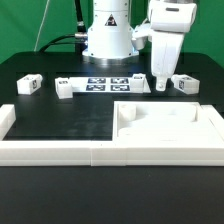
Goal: Assemble one leg
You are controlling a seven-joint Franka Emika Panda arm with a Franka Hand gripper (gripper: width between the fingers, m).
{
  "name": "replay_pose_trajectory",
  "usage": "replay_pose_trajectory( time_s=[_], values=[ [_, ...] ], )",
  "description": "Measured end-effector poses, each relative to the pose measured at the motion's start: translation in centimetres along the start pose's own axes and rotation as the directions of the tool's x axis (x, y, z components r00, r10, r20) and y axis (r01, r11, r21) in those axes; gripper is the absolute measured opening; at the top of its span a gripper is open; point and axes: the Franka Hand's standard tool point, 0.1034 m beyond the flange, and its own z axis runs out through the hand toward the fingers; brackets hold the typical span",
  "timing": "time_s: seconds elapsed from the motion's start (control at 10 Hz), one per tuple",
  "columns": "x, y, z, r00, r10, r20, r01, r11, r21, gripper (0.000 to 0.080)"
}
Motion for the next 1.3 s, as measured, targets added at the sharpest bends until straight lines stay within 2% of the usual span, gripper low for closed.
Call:
replay_pose_trajectory(
  time_s=[0.3,0.5,0.7,0.8,0.9,1.0,1.1,1.3],
  values=[
    [0.0,0.0,0.1,0.999,0.055,-0.001,-0.055,0.999,0.003,0.0649],
    [0.0,-0.1,0.2,0.971,0.240,0.000,-0.240,0.971,0.005,0.0649],
    [0.2,-1.6,0.6,0.857,0.516,-0.021,-0.516,0.857,0.013,0.0649],
    [0.4,-2.8,0.9,0.763,0.647,-0.015,-0.646,0.763,0.031,0.0649],
    [1.1,-4.0,1.2,0.648,0.762,0.002,-0.761,0.647,0.046,0.0649],
    [2.1,-5.1,1.4,0.569,0.822,0.013,-0.822,0.568,0.044,0.0649],
    [2.8,-5.7,1.5,0.562,0.827,0.011,-0.827,0.561,0.044,0.0649],
    [2.6,-5.7,1.5,0.572,0.818,0.058,-0.820,0.571,0.043,0.0649]
  ],
)
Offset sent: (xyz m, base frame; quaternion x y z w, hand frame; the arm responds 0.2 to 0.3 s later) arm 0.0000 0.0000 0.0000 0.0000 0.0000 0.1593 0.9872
